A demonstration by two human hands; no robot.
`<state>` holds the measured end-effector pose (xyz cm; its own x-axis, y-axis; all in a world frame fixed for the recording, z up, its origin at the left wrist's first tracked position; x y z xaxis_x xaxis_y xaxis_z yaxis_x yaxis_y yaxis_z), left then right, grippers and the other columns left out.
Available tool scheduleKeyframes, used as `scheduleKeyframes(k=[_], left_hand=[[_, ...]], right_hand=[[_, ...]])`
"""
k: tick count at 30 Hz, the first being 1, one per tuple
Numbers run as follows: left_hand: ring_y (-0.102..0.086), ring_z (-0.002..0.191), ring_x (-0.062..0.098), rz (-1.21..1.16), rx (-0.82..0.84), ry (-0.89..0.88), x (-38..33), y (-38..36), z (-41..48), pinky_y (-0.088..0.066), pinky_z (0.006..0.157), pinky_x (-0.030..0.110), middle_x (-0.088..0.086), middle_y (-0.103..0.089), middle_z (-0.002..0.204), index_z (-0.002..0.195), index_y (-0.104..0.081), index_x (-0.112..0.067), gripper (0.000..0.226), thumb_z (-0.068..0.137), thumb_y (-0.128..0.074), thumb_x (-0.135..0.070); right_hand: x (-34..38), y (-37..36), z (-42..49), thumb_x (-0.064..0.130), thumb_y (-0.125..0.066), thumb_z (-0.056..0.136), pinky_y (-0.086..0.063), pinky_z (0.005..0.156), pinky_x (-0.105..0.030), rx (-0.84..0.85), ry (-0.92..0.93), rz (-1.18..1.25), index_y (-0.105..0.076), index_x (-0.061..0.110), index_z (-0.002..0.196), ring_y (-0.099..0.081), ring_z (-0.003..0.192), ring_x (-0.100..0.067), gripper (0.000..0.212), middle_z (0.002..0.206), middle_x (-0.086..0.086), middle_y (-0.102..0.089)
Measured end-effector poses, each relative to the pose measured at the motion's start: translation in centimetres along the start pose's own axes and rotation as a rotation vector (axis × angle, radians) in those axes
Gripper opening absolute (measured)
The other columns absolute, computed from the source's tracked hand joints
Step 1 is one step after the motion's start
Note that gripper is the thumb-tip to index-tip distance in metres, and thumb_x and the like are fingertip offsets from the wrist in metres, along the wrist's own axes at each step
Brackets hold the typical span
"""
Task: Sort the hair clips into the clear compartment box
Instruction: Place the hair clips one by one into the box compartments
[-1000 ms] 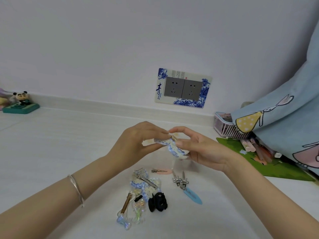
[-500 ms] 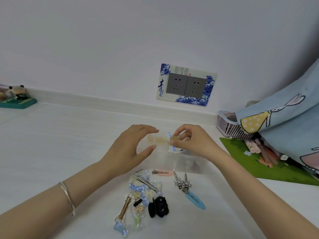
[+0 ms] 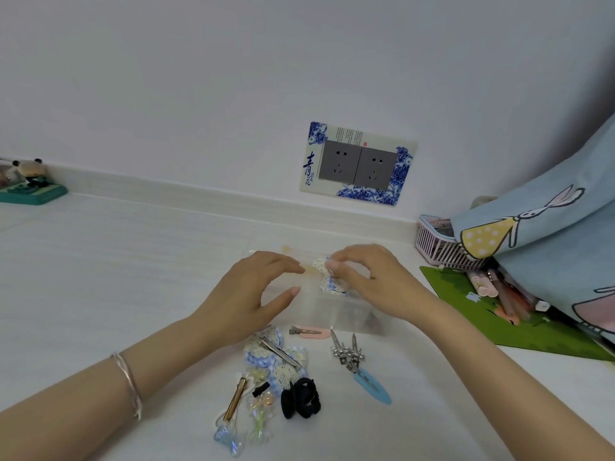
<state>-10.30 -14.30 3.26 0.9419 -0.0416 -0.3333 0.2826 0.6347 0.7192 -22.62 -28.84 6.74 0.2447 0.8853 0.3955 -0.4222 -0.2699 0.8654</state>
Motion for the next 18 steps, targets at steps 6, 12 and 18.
scheduleKeyframes(k=[6, 12, 18], left_hand=[[-0.05, 0.117, 0.003, 0.024, 0.015, -0.009, 0.0, -0.1, 0.0, -0.041, 0.1, 0.03, -0.014, -0.06, 0.123, 0.121, -0.058, -0.028, 0.032, 0.092, -0.052, -0.04], [-0.051, 0.117, 0.006, 0.034, 0.032, -0.008, -0.2, -0.2, 0.0, -0.041, 0.1, 0.034, -0.012, -0.061, 0.123, 0.12, -0.059, -0.027, 0.031, 0.092, -0.054, -0.037], [-0.053, 0.114, 0.007, 0.048, 0.045, -0.017, -0.4, -0.1, -0.1, -0.041, 0.098, 0.031, -0.012, -0.062, 0.119, 0.119, -0.059, -0.026, 0.03, 0.091, -0.054, -0.037]], right_hand=[[-0.7, -1.4, -1.4, 0.06, -0.014, 0.088, 0.013, 0.115, -0.034, 0.229, 0.008, -0.109, -0.064, 0.028, 0.116, -0.025, 0.137, 0.0, 0.065, 0.136, 0.017, -0.052], [-0.4, -0.6, -0.9, 0.062, -0.008, 0.085, 0.018, 0.111, -0.025, 0.134, 0.034, -0.106, -0.065, 0.025, 0.114, -0.029, 0.135, 0.001, 0.074, 0.126, 0.01, -0.061], [-0.3, -2.5, 0.2, 0.049, -0.006, 0.096, 0.022, 0.114, -0.035, 0.277, 0.013, -0.168, -0.067, 0.022, 0.111, -0.024, 0.139, -0.001, 0.069, 0.128, 0.011, -0.061]])
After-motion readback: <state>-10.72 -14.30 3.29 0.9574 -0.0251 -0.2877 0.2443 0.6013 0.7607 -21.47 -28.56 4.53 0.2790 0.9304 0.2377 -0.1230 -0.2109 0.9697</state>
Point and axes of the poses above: each hand's wrist, its own z-axis towards the middle knuckle, its own y-axis out of the back of the hand, x = y × z, the point moved 5 cm from there along z, towards the middle knuckle
